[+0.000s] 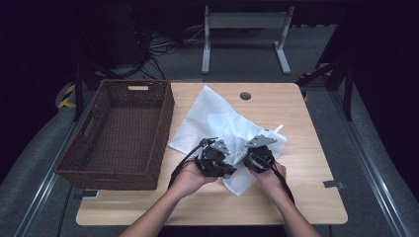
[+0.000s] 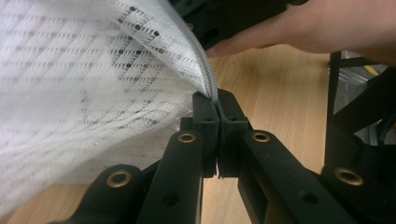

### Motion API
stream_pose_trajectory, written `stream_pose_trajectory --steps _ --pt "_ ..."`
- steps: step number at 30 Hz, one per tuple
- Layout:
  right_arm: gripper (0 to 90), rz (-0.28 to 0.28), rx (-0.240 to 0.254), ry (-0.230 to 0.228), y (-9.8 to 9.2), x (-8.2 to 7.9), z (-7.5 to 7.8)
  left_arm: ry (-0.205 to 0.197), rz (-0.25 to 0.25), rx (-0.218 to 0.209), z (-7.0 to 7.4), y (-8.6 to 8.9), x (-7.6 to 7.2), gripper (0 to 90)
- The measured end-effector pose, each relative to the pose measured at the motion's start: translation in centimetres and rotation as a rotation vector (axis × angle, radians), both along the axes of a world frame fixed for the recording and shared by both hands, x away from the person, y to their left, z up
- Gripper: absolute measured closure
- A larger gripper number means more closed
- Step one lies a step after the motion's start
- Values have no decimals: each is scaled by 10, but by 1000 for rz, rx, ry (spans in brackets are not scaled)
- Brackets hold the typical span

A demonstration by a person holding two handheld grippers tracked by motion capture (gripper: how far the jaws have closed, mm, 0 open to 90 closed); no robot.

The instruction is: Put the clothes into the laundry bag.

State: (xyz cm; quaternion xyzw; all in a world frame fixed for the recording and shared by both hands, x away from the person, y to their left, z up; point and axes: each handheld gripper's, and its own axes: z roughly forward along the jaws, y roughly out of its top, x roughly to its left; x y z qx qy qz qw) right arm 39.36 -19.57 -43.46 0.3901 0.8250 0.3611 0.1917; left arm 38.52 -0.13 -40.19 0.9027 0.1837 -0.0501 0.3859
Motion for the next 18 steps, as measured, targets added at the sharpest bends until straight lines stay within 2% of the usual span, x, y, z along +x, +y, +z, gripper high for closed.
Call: stream_pose_trajectory --steps 6,10,11,14,18 --pt "858 -14 25 -9 10 10 -7 -1 -7 -6 1 1 0 889" --pt "844 1 25 -4 12 10 -8 1 4 5 0 4 2 888" --pt "817 7 27 2 11 9 -7 2 7 4 -1 5 3 888" --pt "637 34 42 17 3 3 0 3 10 5 -1 7 4 888" --pt "575 49 33 5 -14 -7 11 0 14 11 -1 7 5 887"
